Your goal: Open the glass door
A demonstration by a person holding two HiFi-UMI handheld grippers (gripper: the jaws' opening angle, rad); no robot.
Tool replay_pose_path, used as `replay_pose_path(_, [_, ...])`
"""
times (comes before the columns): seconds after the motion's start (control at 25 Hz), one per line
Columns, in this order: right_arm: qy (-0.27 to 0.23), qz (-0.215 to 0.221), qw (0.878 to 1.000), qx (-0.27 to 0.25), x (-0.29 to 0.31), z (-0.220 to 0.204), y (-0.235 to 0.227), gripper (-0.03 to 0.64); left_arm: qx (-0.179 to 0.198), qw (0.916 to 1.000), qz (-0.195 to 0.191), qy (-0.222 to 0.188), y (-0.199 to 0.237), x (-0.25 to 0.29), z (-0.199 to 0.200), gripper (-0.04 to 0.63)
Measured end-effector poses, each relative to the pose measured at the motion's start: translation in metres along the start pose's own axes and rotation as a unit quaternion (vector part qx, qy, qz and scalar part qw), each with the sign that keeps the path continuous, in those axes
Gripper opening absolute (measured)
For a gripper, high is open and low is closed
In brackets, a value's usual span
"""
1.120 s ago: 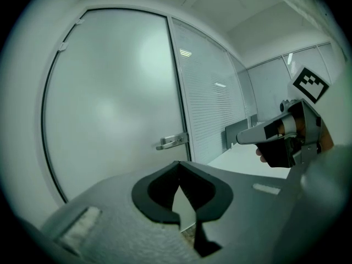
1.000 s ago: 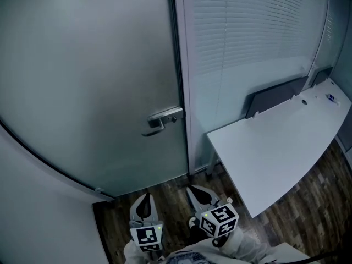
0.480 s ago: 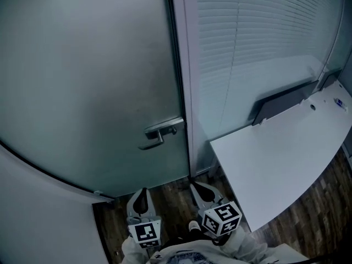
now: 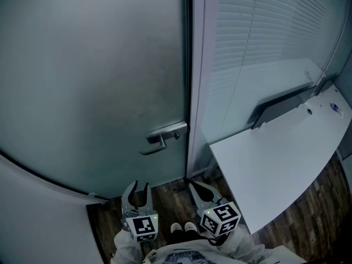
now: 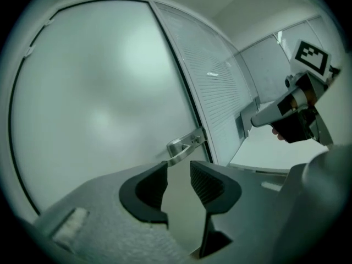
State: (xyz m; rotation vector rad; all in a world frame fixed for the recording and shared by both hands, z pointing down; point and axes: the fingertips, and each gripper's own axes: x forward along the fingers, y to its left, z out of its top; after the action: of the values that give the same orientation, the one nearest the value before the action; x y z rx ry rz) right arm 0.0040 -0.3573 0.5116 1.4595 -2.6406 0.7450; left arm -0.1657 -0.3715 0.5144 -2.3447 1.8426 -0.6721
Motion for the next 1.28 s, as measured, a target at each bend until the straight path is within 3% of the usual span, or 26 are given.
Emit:
replay_pose_path(0.16, [-0.006, -0.016, 1.000, -0.007, 0.001, 0.009, -0.003, 0.005, 0.078, 0.9967, -0.023, 0.005, -0.003, 0.022, -0.003, 0.189])
replay_pose_path(0.32, [-0.002, -0.035, 0.999, -0.011, -0.002, 0.011, -0.009, 0.005, 0.133, 0.9902, -0.042, 0.000, -0.005, 0.044, -0.008, 0.192])
replay_pose_path(0.6, [-0.009, -0.076, 0.997, -0.008, -0.010, 0.014, -0.027, 0.005, 0.226, 0.9735, -0.038, -0.004, 0.006, 0.087, -0.010, 0.190])
replay_pose_path(0.72, [-0.009, -0.084, 0.996, -0.005, -0.009, 0.014, -0.032, 0.005, 0.272, 0.9614, -0.039, -0.010, 0.002, 0.103, -0.006, 0.190])
replay_pose_path(0.96, [-0.012, -0.090, 0.996, -0.003, -0.009, 0.017, -0.035, 0.005, 0.372, 0.9269, -0.048, -0.007, -0.006, 0.130, -0.010, 0.190])
replay_pose_path(1.12, [-0.013, -0.099, 0.995, 0.003, -0.013, 0.017, -0.040, 0.005, 0.399, 0.9160, -0.046, -0.003, -0.006, 0.146, -0.011, 0.190])
replay_pose_path(1.28, [-0.014, -0.107, 0.994, 0.003, -0.016, 0.017, -0.044, 0.005, 0.394, 0.9182, -0.043, 0.008, -0.006, 0.154, -0.018, 0.153])
